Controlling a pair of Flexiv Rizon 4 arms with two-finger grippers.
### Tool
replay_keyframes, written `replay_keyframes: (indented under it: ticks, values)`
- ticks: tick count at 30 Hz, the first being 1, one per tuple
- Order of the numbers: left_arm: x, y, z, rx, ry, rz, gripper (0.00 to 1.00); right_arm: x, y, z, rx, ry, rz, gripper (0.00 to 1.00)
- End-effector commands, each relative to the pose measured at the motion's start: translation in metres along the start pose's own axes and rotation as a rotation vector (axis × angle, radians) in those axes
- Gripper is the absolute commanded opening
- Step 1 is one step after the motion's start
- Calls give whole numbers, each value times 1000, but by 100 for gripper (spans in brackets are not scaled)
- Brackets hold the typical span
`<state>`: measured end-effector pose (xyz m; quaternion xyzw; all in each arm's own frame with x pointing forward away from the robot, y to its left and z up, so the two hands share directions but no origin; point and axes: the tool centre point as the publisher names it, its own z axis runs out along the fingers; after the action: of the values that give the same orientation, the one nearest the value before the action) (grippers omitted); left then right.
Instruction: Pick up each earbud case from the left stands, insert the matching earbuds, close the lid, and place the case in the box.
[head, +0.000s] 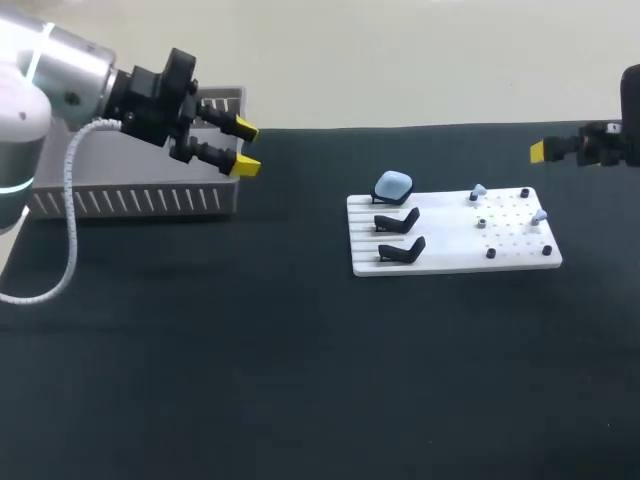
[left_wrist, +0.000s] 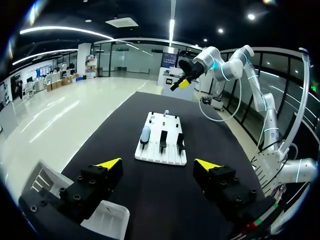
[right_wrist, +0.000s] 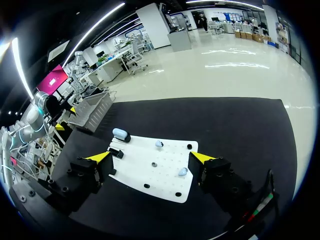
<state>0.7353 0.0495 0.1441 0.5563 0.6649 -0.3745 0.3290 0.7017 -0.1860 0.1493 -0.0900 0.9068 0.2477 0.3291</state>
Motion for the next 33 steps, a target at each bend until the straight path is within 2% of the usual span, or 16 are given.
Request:
replay_keyframes:
  ticks: [1,4,11,17,22,33]
  values:
    - [-5,8,21,28,-11,24,100,0,0,0,1,0,-1,100]
    - [-11,13,32,53,-34,66,100,0,0,0,1,0,-1,100]
    - [-19,26,59,130,-4,122,100,0,0,0,1,0,-1,100]
    - [-21,32,77,164,0,122,100,0,0,0,1,0,-1,100]
    - [-16,33,92,166,24,123,100,0,0,0,1,0,-1,100]
    - [-4,23,116,168,-15,112,100,0,0,0,1,0,-1,100]
